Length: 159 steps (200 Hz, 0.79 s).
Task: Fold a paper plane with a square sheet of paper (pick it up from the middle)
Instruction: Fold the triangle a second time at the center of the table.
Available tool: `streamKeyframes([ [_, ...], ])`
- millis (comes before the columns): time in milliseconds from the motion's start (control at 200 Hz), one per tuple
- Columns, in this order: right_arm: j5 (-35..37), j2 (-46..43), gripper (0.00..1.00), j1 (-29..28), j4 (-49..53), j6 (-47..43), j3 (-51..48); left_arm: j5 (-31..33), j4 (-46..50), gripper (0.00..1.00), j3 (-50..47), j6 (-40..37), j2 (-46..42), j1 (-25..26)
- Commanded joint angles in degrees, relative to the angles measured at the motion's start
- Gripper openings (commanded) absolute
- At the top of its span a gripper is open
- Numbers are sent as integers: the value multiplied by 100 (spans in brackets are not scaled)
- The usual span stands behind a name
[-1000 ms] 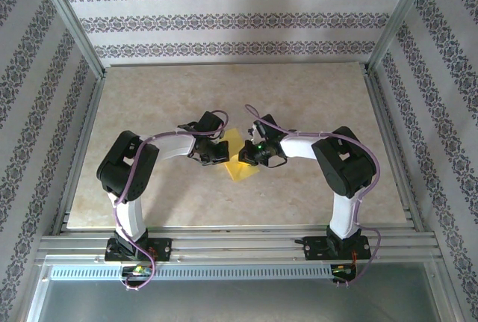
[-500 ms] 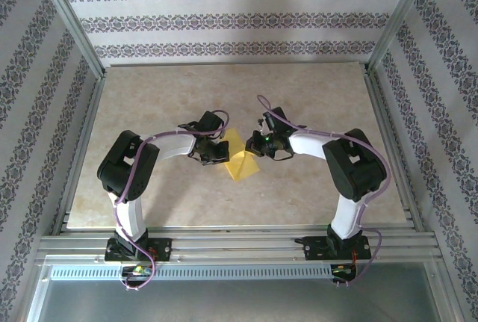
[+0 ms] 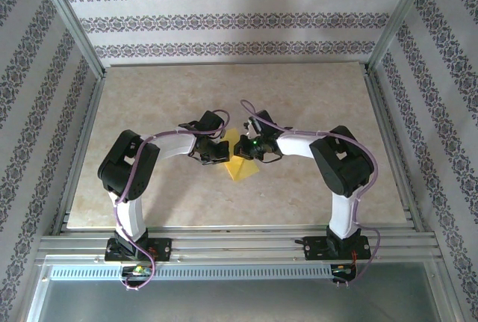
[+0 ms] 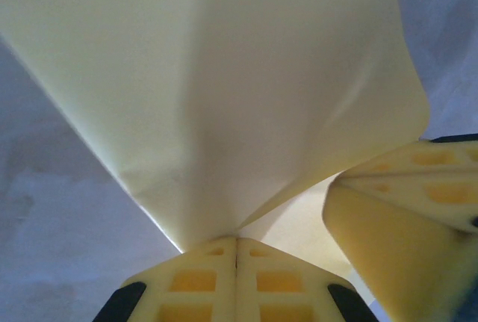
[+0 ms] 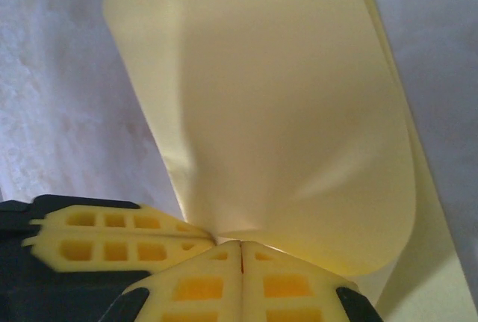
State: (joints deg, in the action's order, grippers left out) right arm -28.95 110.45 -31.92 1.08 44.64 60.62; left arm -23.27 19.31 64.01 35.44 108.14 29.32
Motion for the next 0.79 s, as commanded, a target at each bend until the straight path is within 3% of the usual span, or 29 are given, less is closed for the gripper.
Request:
streamKeyframes([
  [0, 81, 120, 0, 134, 6, 152, 93, 513, 574, 2, -129, -195, 392, 49],
  [470, 512, -332, 0, 816, -202, 310, -618, 526, 672, 2, -45, -406, 419, 56],
  [640, 375, -816, 0, 715, -363, 28, -661, 566, 738, 2, 115, -663, 444, 49],
  [789, 209, -704, 0, 398, -363, 138, -610, 567, 859, 2, 366, -964, 545, 56],
])
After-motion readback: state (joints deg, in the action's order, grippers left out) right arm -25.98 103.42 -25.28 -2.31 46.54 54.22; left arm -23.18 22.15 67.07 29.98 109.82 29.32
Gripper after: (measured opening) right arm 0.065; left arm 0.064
